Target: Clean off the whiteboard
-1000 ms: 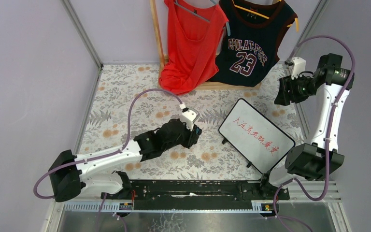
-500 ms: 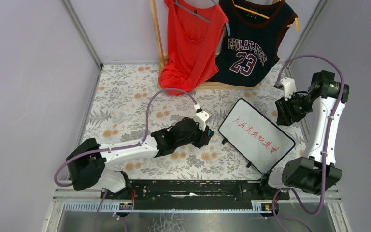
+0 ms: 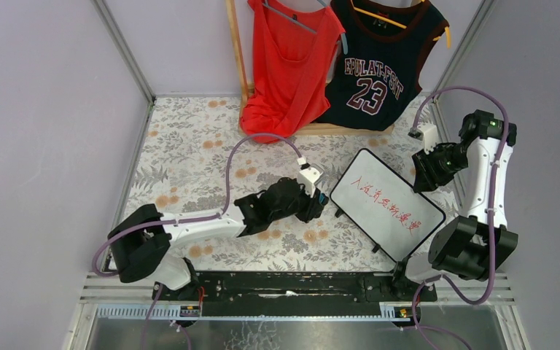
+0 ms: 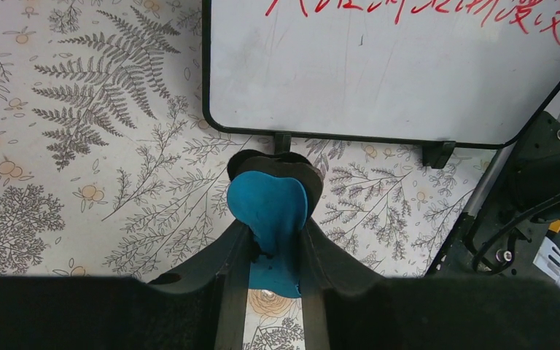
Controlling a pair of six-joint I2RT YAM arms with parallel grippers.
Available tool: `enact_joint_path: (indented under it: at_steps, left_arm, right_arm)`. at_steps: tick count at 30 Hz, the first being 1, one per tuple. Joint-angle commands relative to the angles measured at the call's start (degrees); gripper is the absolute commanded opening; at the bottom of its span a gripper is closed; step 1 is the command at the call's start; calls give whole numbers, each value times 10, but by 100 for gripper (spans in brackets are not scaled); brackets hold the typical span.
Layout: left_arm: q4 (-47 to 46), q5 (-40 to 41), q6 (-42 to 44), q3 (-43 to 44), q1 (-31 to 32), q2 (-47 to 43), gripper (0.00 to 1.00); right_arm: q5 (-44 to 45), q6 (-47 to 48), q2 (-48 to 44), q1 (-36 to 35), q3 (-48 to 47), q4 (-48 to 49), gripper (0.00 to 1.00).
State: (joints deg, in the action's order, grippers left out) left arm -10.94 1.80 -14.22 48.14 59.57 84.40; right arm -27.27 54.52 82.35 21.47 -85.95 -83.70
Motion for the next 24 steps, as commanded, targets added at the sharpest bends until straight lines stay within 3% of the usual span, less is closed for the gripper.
enact_joint_path:
  at_steps: [1,24]
  left_arm:
    - [-59,-4,-1,10,-2,9,0]
    - [-81,-24,-3,47,1,63,0]
  right_arm:
    - [-31,-4,12,-1,-17,-10,43]
    - [-59,-12,24,-13,24,-10,39]
